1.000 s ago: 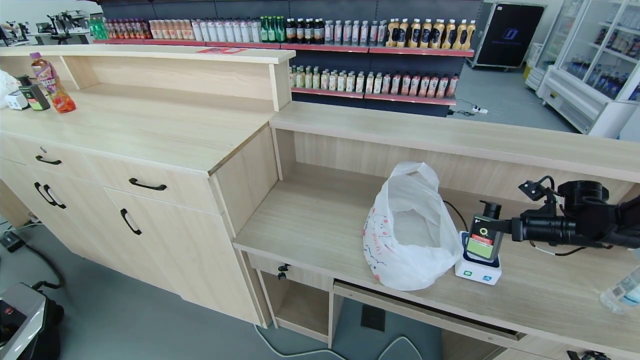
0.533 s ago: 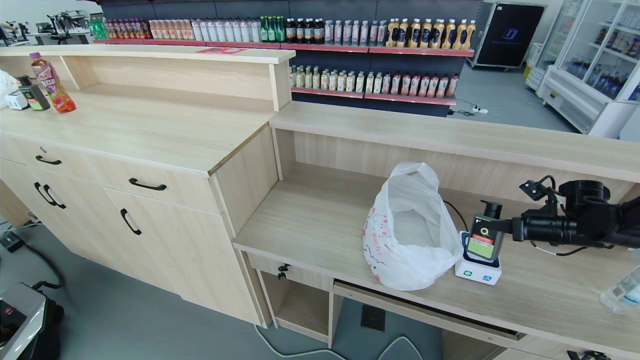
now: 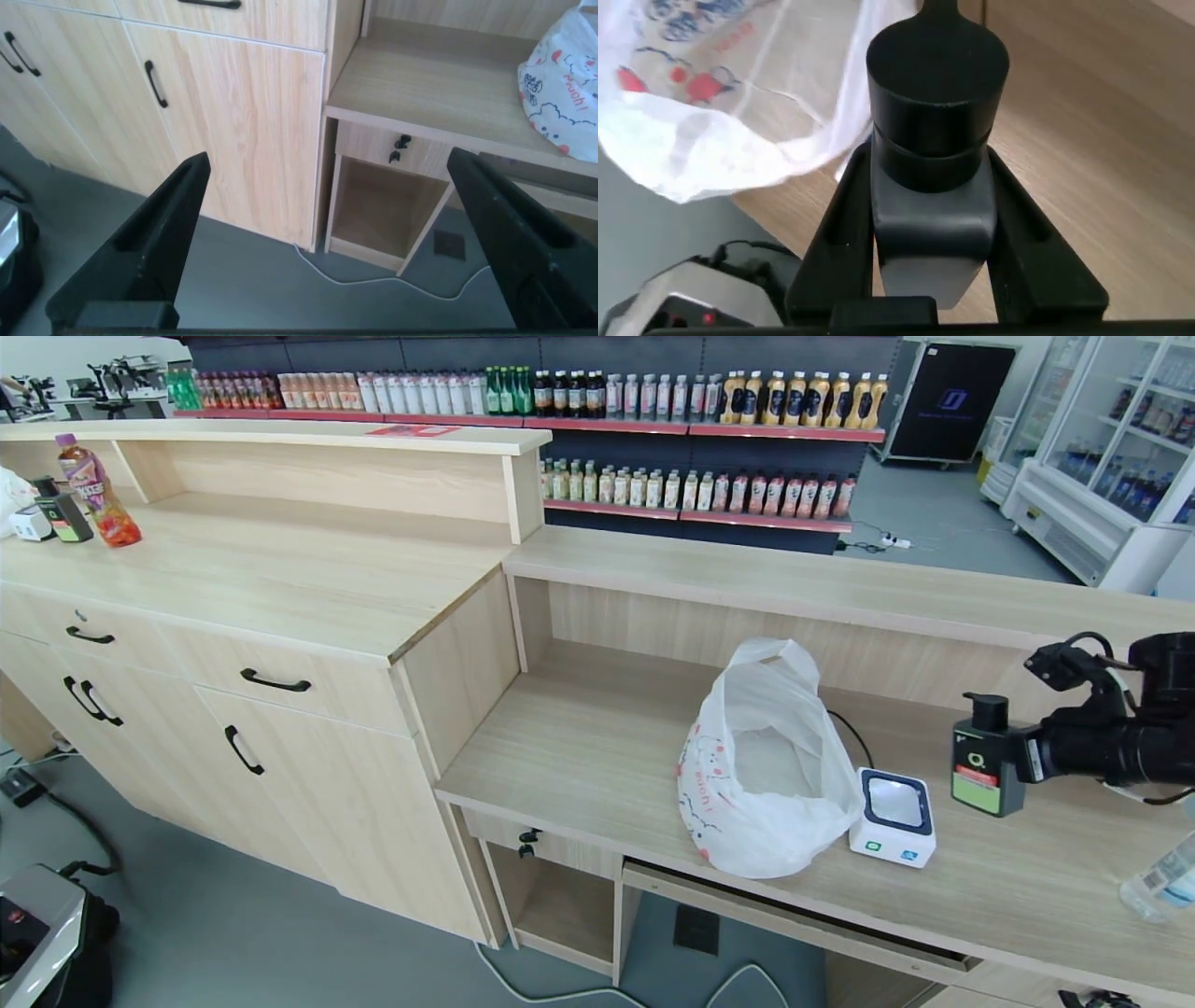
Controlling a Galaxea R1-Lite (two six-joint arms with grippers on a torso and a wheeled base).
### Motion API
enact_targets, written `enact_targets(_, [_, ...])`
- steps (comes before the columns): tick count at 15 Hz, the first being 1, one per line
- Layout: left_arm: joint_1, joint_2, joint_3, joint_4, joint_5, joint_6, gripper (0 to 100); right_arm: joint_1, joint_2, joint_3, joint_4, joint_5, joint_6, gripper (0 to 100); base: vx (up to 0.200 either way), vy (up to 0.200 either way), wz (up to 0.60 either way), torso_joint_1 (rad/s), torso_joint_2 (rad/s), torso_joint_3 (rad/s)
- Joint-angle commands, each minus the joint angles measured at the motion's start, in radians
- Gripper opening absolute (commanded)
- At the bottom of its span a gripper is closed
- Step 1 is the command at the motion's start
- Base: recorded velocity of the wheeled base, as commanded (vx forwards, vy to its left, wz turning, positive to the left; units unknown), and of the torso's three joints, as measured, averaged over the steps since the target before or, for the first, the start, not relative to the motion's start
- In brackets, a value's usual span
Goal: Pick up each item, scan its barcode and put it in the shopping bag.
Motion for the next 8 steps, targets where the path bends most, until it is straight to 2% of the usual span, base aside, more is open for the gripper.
enact_targets(1, [0.0, 0.0, 0.0, 0.0, 0.0, 0.0, 100, 0.013, -0.118, 0.089, 0.004, -0.173, -0.034, 0, 0.0, 0.0, 0.0, 0.0, 0.0, 0.0])
enact_targets(2, [0.0, 0.0, 0.0, 0.0, 0.0, 0.0, 100, 0.014, -0.124, 0.097, 0.002, -0.225, -0.083, 0, 0.0, 0.0, 0.0, 0.0, 0.0, 0.0])
enact_targets(4, [0.0, 0.0, 0.0, 0.0, 0.0, 0.0, 100, 0.019, -0.141, 0.112, -0.006, -0.225, -0.134, 0, 0.0, 0.0, 0.0, 0.0, 0.0, 0.0])
enact_targets(8, [0.0, 0.0, 0.0, 0.0, 0.0, 0.0, 100, 0.039, -0.112, 0.117, -0.075, -0.222, -0.137, 0, 0.0, 0.0, 0.6, 0.0, 0.0, 0.004])
